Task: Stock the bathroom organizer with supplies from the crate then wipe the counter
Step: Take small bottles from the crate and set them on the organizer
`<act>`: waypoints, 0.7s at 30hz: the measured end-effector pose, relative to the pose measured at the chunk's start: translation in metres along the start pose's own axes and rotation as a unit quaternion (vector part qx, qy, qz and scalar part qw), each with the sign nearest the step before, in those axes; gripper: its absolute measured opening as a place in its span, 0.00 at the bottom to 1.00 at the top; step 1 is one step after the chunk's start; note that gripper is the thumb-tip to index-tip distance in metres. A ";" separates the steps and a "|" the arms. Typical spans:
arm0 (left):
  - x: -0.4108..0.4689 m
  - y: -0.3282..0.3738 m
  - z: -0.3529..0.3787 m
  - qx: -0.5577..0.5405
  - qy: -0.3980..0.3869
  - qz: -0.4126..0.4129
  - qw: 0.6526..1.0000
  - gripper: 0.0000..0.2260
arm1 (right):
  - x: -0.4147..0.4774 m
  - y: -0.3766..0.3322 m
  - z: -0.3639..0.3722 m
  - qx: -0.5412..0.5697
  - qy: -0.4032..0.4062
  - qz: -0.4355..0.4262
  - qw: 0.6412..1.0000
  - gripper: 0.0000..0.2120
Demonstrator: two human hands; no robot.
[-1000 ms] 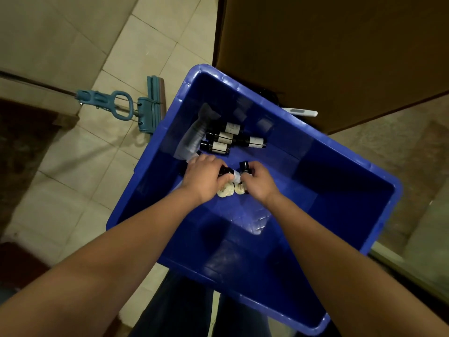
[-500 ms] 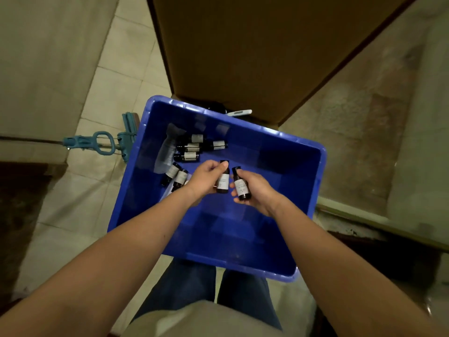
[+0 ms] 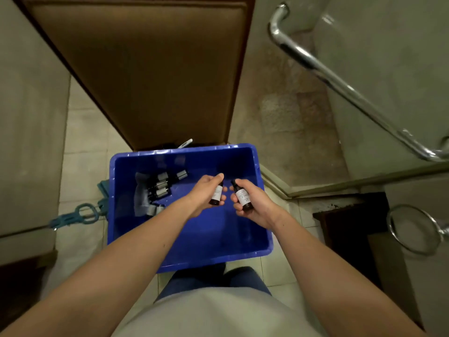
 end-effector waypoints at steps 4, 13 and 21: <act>-0.019 0.020 0.033 0.052 -0.026 0.017 0.998 0.10 | -0.033 -0.011 -0.021 0.057 0.008 -0.032 0.998 0.08; -0.084 0.043 0.130 0.126 -0.121 0.067 0.982 0.09 | -0.137 -0.011 -0.088 0.119 0.026 -0.145 0.982 0.10; -0.169 0.061 0.231 0.193 -0.213 0.148 0.946 0.09 | -0.258 0.001 -0.156 0.157 0.072 -0.264 0.949 0.13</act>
Point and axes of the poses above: each hand's wrist, its own x-axis towards the middle knuckle, its own z-axis out of the palm, y = z × x, the point moved 9 cm from there along x, towards the middle knuckle, and after that the axes turned 14 degrees about x, right-handed, at the moved point
